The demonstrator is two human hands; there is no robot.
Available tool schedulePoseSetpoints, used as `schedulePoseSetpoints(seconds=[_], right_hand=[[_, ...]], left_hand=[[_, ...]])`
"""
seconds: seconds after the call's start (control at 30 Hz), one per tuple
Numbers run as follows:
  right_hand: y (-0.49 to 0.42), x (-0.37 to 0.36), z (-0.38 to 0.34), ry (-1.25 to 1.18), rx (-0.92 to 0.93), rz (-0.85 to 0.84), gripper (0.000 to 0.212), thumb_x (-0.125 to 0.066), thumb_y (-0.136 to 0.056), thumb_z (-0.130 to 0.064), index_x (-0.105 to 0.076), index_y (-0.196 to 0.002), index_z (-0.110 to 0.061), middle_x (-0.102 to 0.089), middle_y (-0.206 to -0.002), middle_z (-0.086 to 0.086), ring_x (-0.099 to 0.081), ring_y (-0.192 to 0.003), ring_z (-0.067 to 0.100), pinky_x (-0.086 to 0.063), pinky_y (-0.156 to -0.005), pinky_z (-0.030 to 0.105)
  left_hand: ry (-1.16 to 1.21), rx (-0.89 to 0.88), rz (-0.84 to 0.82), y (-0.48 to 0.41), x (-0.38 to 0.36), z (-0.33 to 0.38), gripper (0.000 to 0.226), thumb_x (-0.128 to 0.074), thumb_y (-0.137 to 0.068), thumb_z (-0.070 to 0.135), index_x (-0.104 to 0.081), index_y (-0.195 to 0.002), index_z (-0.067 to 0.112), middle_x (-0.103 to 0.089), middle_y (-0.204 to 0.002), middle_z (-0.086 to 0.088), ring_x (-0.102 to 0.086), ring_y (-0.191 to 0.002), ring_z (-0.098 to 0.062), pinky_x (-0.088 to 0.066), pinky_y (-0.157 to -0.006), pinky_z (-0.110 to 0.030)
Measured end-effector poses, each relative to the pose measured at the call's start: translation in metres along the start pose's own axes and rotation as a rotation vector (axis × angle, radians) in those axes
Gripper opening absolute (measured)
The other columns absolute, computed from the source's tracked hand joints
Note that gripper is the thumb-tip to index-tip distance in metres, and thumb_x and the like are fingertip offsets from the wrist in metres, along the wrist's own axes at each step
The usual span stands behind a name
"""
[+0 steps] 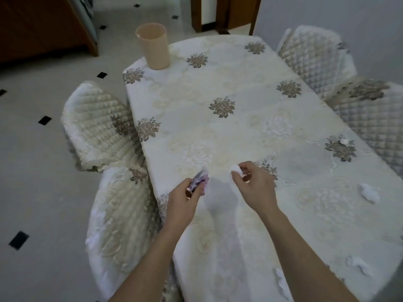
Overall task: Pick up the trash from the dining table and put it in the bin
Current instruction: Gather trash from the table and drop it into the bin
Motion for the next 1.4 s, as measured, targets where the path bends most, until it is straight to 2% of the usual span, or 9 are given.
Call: schedulePoseSetpoints(seconds=[0.1,0.2,0.3,0.7,0.97,1.1,1.17,1.23,1.4], right_hand=[[0.018,0.019,-0.01,-0.014,0.003,0.05,0.01,-0.064,-0.088,-0.038,-0.068,-0.095,-0.033,-0.066,-0.077,-0.015,-0.065,-0.072,0.002,-0.05,-0.068,0.031],[0.038,0.032,-0.015,-0.019,0.018,0.1,0.01,-0.064,-0.088,-0.035,-0.071,-0.094,-0.03,-0.067,-0.076,-0.015,-0.064,-0.071,0.003,-0.051,-0.069,0.03],[0.059,0.039,-0.018,-0.046,0.007,0.153,0.006,-0.065,-0.087,-0.033,-0.07,-0.089,-0.031,-0.067,-0.074,-0.014,-0.064,-0.07,0.002,-0.052,-0.07,0.032],[0.113,0.046,-0.021,-0.106,-0.046,0.258,0.01,-0.065,-0.088,-0.038,-0.068,-0.085,-0.029,-0.068,-0.075,-0.014,-0.062,-0.067,0.002,-0.054,-0.069,0.036],[0.124,0.044,-0.034,-0.175,0.093,0.148,0.014,-0.066,-0.088,-0.041,-0.067,-0.081,-0.03,-0.066,-0.078,-0.016,-0.063,-0.067,0.004,-0.053,-0.069,0.034],[0.139,0.035,-0.03,-0.188,0.135,0.049,0.015,-0.064,-0.088,-0.044,-0.067,-0.083,-0.031,-0.066,-0.078,-0.017,-0.063,-0.068,0.004,-0.049,-0.065,0.025],[0.149,0.025,-0.03,-0.202,0.167,-0.008,0.012,-0.066,-0.088,-0.042,-0.067,-0.083,-0.031,-0.067,-0.078,-0.016,-0.062,-0.068,0.003,-0.046,-0.064,0.021],[0.159,0.012,-0.034,-0.195,0.212,-0.075,0.01,-0.067,-0.089,-0.04,-0.067,-0.085,-0.031,-0.067,-0.077,-0.015,-0.062,-0.068,0.003,-0.045,-0.063,0.02],[0.186,-0.028,-0.063,-0.172,0.343,-0.244,0.01,-0.067,-0.088,-0.04,-0.068,-0.089,-0.03,-0.067,-0.077,-0.014,-0.062,-0.068,0.002,-0.046,-0.064,0.022]], left_hand=[[-0.017,-0.05,-0.039,0.007,0.0,0.018,0.024,-0.062,-0.094,0.033,-0.063,-0.076,0.018,-0.068,-0.072,-0.002,-0.055,-0.062,-0.024,-0.036,-0.053,-0.023],[-0.017,-0.096,-0.066,0.018,-0.001,0.034,0.022,-0.063,-0.094,0.03,-0.063,-0.075,0.019,-0.066,-0.068,0.003,-0.044,-0.051,-0.007,-0.033,-0.051,-0.019],[0.001,-0.135,-0.093,0.028,-0.002,0.045,0.023,-0.062,-0.095,0.028,-0.062,-0.074,0.018,-0.062,-0.065,0.014,-0.043,-0.051,-0.005,-0.033,-0.05,-0.017],[-0.001,-0.224,-0.095,0.057,0.005,0.051,0.02,-0.064,-0.093,0.025,-0.064,-0.074,0.018,-0.066,-0.069,0.005,-0.044,-0.05,-0.005,-0.034,-0.051,-0.019],[0.02,-0.17,0.078,0.092,0.023,0.047,0.021,-0.063,-0.093,0.027,-0.064,-0.073,0.021,-0.065,-0.063,0.014,-0.045,-0.049,-0.005,-0.037,-0.052,-0.025],[0.025,-0.108,0.179,0.125,0.031,0.032,0.02,-0.064,-0.092,0.033,-0.064,-0.076,0.021,-0.065,-0.066,-0.003,-0.052,-0.054,-0.017,-0.045,-0.054,-0.041],[0.032,-0.081,0.246,0.146,0.042,0.021,0.018,-0.065,-0.092,0.033,-0.066,-0.078,0.021,-0.065,-0.068,-0.006,-0.052,-0.056,-0.016,-0.042,-0.055,-0.035],[0.061,-0.054,0.332,0.17,0.058,0.009,0.015,-0.066,-0.092,0.029,-0.068,-0.078,0.025,-0.062,-0.061,0.004,-0.048,-0.054,-0.008,-0.039,-0.055,-0.028],[0.04,0.003,0.554,0.226,0.105,-0.02,0.023,-0.066,-0.092,0.026,-0.061,-0.07,0.028,-0.051,-0.055,0.009,-0.042,-0.051,-0.006,-0.034,-0.051,-0.023]])
Point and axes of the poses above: each hand's wrist, its own y-axis away from the middle knuckle, its own x-axis out of the back of the hand, z = x × y, the point moved 1 cm from there along -y, towards the middle knuckle
